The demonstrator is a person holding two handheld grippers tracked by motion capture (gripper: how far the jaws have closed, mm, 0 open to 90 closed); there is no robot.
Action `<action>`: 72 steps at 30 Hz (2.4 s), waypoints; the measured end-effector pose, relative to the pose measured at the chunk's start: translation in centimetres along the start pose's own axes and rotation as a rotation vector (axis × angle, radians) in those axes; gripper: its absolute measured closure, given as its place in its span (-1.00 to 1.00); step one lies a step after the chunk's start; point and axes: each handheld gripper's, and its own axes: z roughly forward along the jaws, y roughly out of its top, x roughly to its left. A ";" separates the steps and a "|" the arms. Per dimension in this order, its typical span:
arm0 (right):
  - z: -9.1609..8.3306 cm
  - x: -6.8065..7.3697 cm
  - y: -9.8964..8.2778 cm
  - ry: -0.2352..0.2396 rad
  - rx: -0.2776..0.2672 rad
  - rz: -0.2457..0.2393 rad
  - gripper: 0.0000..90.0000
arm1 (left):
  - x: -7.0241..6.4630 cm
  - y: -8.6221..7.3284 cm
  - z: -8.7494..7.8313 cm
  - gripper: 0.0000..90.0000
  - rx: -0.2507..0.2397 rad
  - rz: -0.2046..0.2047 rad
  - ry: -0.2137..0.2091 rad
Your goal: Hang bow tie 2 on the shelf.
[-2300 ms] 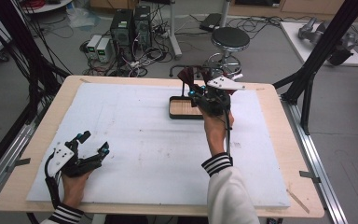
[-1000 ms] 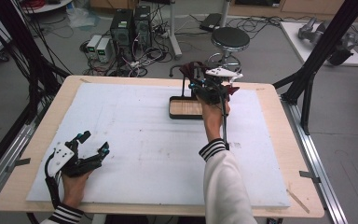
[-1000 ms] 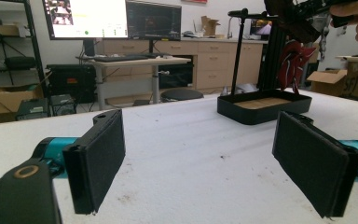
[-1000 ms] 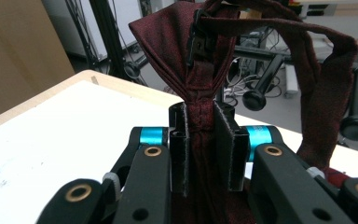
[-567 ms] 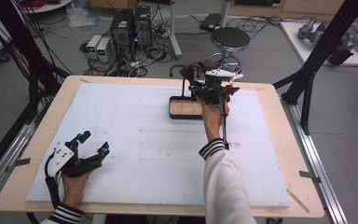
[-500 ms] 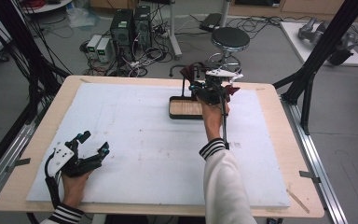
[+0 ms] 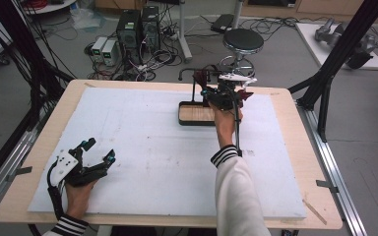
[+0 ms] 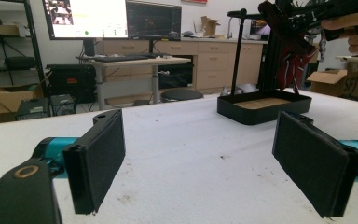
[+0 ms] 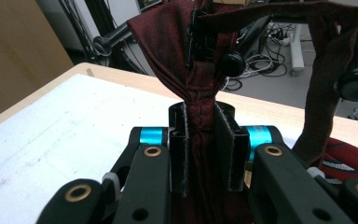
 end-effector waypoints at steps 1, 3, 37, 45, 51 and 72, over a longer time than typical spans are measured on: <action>0.0 0.0 0.0 -0.003 0.004 0.005 0.71 | 0.0 0.0 0.0 -0.61 0.000 0.000 0.000; 0.1 -0.2 -0.1 -0.008 0.006 0.011 0.71 | 0.0 0.0 0.0 -0.61 0.000 0.000 0.000; -3.8 2.7 -1.1 0.097 -0.012 -0.027 -0.75 | 0.0 0.0 0.0 -0.61 0.000 0.005 0.002; -10.6 3.7 -3.3 0.106 -0.111 -0.105 -0.77 | -0.1 0.0 0.0 -0.62 0.000 0.011 0.003; -15.0 2.7 -6.6 0.099 -0.193 -0.130 -0.77 | -0.1 0.0 0.0 -0.62 0.000 0.010 0.001; -19.1 -2.5 -19.3 -0.046 -0.363 -0.141 -0.77 | -0.2 0.0 -0.1 -0.62 -0.006 0.026 0.007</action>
